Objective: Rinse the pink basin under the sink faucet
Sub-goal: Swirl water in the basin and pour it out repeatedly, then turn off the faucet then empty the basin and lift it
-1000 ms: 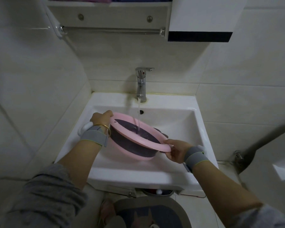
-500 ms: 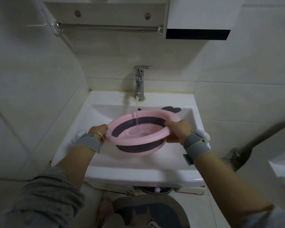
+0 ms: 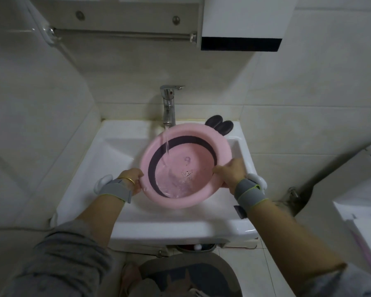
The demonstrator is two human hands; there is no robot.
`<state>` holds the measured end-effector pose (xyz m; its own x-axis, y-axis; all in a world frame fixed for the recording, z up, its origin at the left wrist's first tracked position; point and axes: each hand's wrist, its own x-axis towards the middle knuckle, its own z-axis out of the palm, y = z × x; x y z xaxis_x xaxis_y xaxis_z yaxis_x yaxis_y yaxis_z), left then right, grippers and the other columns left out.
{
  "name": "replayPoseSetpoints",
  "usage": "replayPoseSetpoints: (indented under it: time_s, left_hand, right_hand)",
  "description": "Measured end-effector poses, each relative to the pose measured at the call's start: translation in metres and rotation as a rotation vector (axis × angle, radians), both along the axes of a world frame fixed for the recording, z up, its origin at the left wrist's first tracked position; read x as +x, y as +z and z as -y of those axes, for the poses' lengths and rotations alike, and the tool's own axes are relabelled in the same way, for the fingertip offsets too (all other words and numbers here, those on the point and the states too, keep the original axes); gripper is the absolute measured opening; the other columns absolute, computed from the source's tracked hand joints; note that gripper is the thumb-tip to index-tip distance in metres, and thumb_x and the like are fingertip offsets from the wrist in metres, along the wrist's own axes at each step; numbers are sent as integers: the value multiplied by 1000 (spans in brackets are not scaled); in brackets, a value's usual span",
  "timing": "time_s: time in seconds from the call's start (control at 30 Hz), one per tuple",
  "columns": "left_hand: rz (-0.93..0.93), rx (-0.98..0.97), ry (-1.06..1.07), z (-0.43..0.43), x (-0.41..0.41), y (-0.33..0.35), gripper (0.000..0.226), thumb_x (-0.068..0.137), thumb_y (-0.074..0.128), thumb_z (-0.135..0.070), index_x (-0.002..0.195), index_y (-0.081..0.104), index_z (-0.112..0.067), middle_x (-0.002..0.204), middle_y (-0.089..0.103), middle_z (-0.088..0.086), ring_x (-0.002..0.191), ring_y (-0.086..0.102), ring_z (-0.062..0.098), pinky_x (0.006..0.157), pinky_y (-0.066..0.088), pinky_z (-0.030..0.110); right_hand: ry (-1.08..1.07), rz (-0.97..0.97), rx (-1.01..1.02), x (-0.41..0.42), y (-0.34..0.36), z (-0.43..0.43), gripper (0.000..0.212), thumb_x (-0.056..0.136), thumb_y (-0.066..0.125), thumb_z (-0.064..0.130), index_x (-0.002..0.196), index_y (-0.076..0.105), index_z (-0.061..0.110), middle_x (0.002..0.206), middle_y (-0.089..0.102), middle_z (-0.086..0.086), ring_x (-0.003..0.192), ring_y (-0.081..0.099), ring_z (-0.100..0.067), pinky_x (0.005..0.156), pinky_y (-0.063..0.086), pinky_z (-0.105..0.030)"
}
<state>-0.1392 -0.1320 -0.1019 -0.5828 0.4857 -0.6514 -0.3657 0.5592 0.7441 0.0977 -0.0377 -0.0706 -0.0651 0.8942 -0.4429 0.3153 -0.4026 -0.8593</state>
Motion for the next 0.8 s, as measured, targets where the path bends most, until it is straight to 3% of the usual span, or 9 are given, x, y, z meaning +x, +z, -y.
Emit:
replayPoseSetpoints:
  time_s: [0.07,0.13,0.17,0.23,0.33,0.53,0.63,0.7,0.8]
  left_hand:
    - [-53,-25,-25,1,-5,4,36,90,42,0,123,54,8,63,51,15,53,49,26,31,43,16]
    - [-103,-54,-51,0,-12,8,39,89,45,-2,124,53,10,72,53,16,59,50,28,29,42,14]
    - [-150,-72,-65,-2,-17,11,41,85,49,-6,122,53,11,81,59,19,67,56,32,37,46,16]
    - [-290,-133,-108,-10,-25,15,64,69,56,-19,126,52,11,114,63,27,98,63,41,67,49,27]
    - [-576,-218,-210,-23,-24,40,67,80,54,-25,143,41,-11,145,42,22,128,48,41,102,43,37]
    - [-965,-58,-429,-75,0,91,69,85,51,-24,149,27,-33,150,33,18,134,36,40,112,30,40]
    - [-1030,-40,-514,-101,10,110,75,85,51,-19,150,19,-38,158,17,13,143,20,38,118,23,42]
    - [-1053,-64,-577,-113,14,117,78,87,49,-14,151,14,-40,162,5,10,148,8,36,121,16,44]
    - [-1074,-82,-660,-129,13,120,74,91,42,-13,151,9,-41,164,-7,7,151,-6,32,122,8,47]
  right_hand:
    - [-66,-112,-121,0,-18,4,39,76,64,-5,112,47,-3,105,56,-23,86,58,-37,65,54,-49]
    - [-107,-173,-199,-1,-35,8,42,76,63,-7,115,49,-6,102,56,-24,84,58,-35,60,54,-48]
    - [-120,-192,-224,-2,-45,9,45,75,63,-6,117,48,-7,105,58,-25,85,59,-36,58,55,-47]
    - [-125,-195,-232,-5,-57,11,49,72,65,-1,117,46,-4,116,57,-25,92,61,-39,58,56,-49]
    - [-107,-188,-230,-14,-63,7,53,72,65,2,121,46,-3,121,56,-27,98,62,-42,61,57,-51]
    - [-98,-211,-248,-20,-47,-2,45,79,61,2,120,42,-2,116,54,-24,89,58,-38,67,56,-52]
    - [-99,-164,-226,-18,-41,-7,37,79,61,4,111,40,2,118,52,-24,91,57,-38,66,56,-51]
    - [-97,-153,-220,-16,-38,-9,35,80,61,4,107,39,6,115,50,-21,92,57,-37,73,55,-58]
    - [-108,-146,-225,-11,-36,-10,33,81,60,2,105,38,7,108,49,-19,92,57,-37,78,55,-57]
